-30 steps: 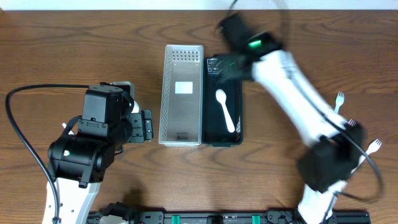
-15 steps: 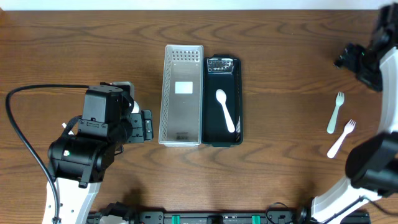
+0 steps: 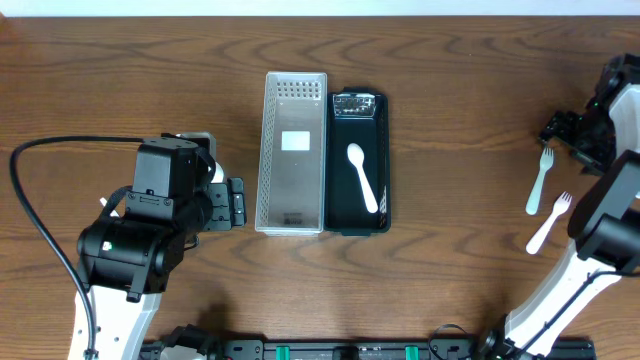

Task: Pack container
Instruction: 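Grasp a white fork with the right gripper and lift it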

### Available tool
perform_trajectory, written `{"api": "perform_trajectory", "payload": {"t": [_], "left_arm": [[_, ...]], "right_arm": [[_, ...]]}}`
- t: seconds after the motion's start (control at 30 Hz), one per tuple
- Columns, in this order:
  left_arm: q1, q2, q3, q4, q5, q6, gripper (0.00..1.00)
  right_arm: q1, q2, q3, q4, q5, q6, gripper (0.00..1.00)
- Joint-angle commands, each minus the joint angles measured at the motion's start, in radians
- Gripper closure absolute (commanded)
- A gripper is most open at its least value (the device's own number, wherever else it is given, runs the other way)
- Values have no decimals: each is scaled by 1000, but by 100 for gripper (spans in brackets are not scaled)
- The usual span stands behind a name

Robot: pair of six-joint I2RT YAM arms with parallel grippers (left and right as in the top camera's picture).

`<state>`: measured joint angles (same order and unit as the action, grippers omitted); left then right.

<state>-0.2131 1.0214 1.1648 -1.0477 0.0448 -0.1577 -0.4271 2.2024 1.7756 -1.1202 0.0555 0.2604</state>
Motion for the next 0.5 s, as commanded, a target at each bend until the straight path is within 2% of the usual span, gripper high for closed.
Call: {"api": "perform_trajectory", "payload": {"t": [0.0, 0.33, 0.47], "left_arm": [[2, 3, 10, -4, -8, 3, 16], [2, 3, 10, -3, -8, 3, 16], [2, 3, 10, -3, -8, 3, 16]], "right_arm": [[20, 43, -3, 15, -24, -34, 8], [31, 106, -3, 34, -30, -60, 13], [32, 120, -4, 31, -30, -60, 25]]}}
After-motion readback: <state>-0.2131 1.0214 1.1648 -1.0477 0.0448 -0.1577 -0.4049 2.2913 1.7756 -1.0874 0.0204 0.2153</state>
